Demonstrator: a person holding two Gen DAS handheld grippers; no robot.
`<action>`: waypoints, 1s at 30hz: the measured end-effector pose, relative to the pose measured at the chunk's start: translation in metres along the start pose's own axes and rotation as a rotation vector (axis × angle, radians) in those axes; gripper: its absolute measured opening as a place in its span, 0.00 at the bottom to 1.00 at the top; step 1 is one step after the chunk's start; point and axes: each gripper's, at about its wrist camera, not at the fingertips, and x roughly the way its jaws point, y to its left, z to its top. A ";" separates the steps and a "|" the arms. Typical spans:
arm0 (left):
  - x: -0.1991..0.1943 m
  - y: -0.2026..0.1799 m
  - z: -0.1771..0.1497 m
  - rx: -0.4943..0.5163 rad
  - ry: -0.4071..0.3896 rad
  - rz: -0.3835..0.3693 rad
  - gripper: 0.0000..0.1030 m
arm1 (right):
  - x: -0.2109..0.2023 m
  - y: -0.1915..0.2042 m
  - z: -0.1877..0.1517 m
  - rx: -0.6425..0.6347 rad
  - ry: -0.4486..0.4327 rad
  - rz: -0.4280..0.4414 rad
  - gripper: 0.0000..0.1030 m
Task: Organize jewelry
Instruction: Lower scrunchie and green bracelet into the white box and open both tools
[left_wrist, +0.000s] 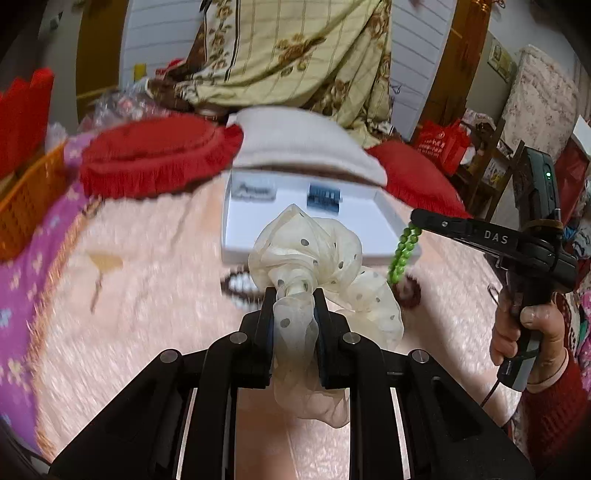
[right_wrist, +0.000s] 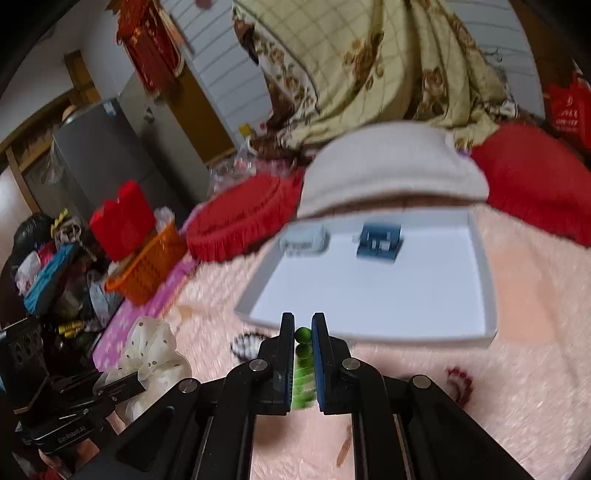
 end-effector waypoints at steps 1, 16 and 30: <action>-0.001 -0.001 0.006 0.009 -0.009 0.007 0.16 | -0.002 0.001 0.006 -0.004 -0.014 -0.010 0.08; 0.095 0.010 0.080 0.040 0.087 0.138 0.16 | 0.037 -0.053 0.053 0.020 0.011 -0.205 0.08; 0.215 0.037 0.095 -0.008 0.221 0.211 0.34 | 0.103 -0.117 0.034 0.127 0.128 -0.284 0.08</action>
